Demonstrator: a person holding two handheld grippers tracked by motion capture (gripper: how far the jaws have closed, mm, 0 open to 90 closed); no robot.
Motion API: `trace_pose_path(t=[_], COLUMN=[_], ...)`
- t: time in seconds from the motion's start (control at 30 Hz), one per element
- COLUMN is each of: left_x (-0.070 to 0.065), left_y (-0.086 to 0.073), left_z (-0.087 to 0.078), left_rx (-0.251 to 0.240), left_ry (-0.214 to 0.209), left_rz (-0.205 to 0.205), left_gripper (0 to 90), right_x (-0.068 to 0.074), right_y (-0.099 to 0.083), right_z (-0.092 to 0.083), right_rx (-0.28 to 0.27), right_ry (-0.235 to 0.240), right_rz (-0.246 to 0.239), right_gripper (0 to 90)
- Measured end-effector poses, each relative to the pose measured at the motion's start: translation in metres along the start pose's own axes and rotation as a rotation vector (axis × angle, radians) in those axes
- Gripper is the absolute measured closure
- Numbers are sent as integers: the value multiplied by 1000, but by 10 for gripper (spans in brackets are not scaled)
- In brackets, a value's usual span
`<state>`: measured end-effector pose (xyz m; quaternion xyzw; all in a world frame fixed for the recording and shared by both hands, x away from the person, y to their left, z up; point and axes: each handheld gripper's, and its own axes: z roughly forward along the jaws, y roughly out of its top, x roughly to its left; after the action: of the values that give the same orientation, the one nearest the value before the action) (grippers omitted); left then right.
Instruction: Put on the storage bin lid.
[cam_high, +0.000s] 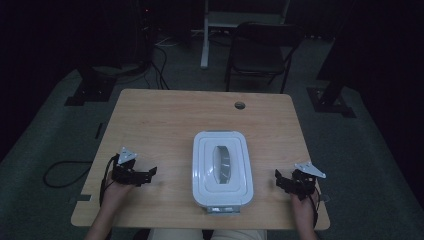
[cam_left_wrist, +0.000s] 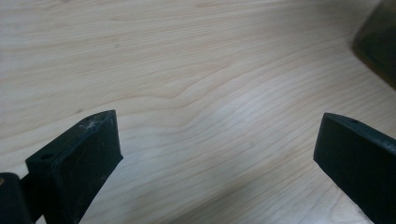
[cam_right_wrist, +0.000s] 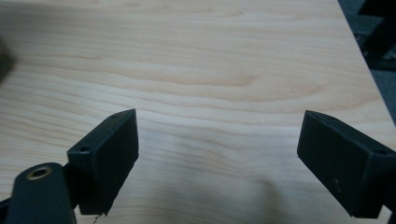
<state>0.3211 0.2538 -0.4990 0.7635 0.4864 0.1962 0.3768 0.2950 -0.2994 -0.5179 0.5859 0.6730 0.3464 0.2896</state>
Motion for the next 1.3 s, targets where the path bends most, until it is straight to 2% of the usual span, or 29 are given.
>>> trace_pose_path(t=[0.1, 0.17, 0.23, 0.3, 0.33, 0.37, 0.4, 0.5, 0.6, 0.73, 0.77, 0.8, 0.97, 1.17, 1.3], left_x=[9, 11, 17, 19, 23, 23, 27, 32, 37, 44, 44, 48, 52, 55, 56], left_y=[-5, -6, -10, -11, -13, -13, -16, -18, -25, -33, -33, -36, -38, -40, -42], left_z=[-5, -7, -11, -13, -16, -16, -19, -23, -27, -28, -28, -28, -28, -25, -20], left_rx=[2, 4, 6, 12, 20, 20, 27, 24, 35, 56, 56, 63, 65, 84, 116], left_ry=[38, 45, 94, 105, 142, 142, 182, 205, 263, 335, 335, 352, 393, 391, 380], left_rz=[-28, -40, -61, -70, -84, -84, -97, -116, -115, -166, -166, -189, -228, -237, -239], left_gripper=[15, 14, 14, 14, 14, 14, 14, 14, 14, 14, 14, 14, 14, 15, 15], right_x=[-5, -5, -6, -6, -6, -6, -6, -6, -7, -11, -12, -12, -10, -12, -12], right_y=[-2, -3, -3, -4, -4, -4, -4, -4, -3, -4, -4, -3, -3, -2, -2], right_z=[2, 3, 5, 5, 7, 7, 7, 7, 8, 9, 10, 10, 13, 13, 13], right_rx=[14, 19, 25, 29, 41, 41, 43, 48, 66, 93, 96, 99, 121, 128, 129], right_ry=[-9, -15, -26, -28, -28, -28, -29, -31, -53, -61, -65, -70, -81, -72, -72], right_rz=[23, 23, 16, 11, 13, 13, 16, 19, 24, 51, 56, 58, 41, 55, 58], right_gripper=[127, 127, 127, 127, 129, 129, 130, 129, 133, 133, 133, 133, 129, 123, 121])
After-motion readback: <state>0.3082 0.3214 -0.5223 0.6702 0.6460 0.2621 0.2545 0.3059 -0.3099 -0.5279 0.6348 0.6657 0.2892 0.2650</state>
